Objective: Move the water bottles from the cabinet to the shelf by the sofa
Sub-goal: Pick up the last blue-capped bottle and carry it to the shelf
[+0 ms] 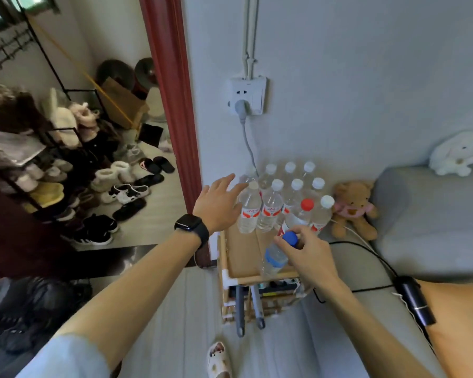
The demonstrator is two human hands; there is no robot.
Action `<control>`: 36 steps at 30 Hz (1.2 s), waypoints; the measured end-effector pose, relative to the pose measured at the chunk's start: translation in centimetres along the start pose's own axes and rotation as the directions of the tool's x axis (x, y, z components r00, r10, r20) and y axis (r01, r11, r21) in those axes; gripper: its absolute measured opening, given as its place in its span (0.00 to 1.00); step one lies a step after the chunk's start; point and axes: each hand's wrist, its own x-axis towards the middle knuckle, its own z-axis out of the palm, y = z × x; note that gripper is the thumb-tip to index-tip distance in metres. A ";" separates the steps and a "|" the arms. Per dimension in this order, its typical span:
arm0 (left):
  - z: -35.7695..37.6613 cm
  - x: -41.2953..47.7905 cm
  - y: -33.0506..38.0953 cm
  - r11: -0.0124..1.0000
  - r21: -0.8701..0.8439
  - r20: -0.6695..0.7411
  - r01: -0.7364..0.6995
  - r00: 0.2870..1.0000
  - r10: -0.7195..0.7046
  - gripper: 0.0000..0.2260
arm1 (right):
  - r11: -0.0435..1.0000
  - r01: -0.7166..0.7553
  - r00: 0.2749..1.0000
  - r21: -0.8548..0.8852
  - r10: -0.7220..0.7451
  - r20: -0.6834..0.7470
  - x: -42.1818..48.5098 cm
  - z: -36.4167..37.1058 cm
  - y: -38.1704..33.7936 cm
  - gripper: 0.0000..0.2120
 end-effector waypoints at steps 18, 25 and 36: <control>5.3 8.5 -1.2 0.981 -0.096 0.141 -0.166 0.974 0.178 0.22 | 0.901 0.204 0.972 -0.383 -0.139 0.191 9.2 1.5 -2.4 0.14; 5.5 8.6 -1.0 0.985 -0.032 0.113 -0.172 0.978 0.175 0.22 | 0.749 0.312 0.929 -0.584 -0.111 0.354 10.7 -1.4 -3.1 0.18; 5.0 8.2 -0.5 0.975 0.138 0.132 -0.175 0.979 0.158 0.23 | 0.735 0.373 0.902 -0.566 -0.146 0.405 12.2 -1.0 -3.8 0.20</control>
